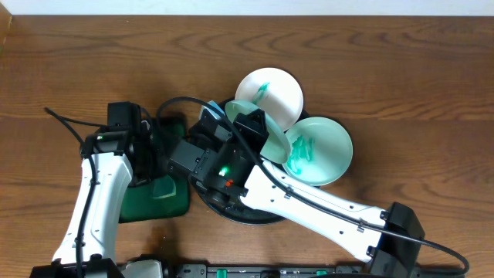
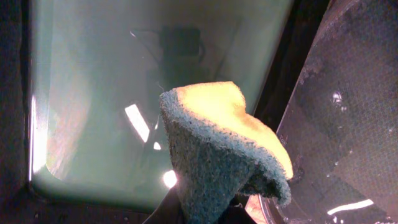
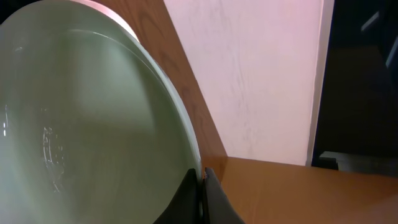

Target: Clean dirty plates on tray and stack at the side

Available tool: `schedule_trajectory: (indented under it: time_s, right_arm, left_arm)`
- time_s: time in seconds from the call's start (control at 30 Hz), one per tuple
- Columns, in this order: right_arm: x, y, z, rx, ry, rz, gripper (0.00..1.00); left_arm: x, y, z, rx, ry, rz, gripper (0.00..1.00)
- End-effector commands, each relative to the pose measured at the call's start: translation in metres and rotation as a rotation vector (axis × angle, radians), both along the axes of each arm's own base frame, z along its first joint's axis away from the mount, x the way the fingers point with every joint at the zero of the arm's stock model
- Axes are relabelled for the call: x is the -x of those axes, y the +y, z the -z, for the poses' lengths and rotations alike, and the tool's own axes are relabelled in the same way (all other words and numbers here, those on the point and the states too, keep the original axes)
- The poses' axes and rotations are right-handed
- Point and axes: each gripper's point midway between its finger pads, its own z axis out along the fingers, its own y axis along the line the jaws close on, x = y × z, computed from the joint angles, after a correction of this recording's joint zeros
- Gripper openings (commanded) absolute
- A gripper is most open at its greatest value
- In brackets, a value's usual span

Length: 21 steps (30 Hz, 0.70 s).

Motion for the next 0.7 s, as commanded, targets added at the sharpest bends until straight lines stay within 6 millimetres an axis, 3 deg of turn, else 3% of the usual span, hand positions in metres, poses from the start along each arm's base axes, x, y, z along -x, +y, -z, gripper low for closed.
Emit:
schedule_trajectory:
  time_s: [0.0,0.4,0.5,0.67]
  right_arm:
    - [-0.003,0.001,-0.01,0.01,-0.045,0.007,0.01]
    - [0.003,0.007,-0.01,0.007,-0.04,-0.012,0.01]
    - [0.007,0.012,0.012,-0.093,0.068,-0.012,0.01]
    - [0.017,0.018,0.066,-0.474,0.378,0.139,0.01]
  left_arm:
    - [-0.006,0.004,-0.006,-0.01,-0.016,-0.017,0.07]
    - [-0.006,0.004,-0.006,-0.01,-0.016,-0.017,0.08]
    - [-0.006,0.004,-0.006,-0.01,-0.016,-0.017,0.07]
    - [-0.005,0.004,-0.006,-0.009,-0.012,-0.017,0.08]
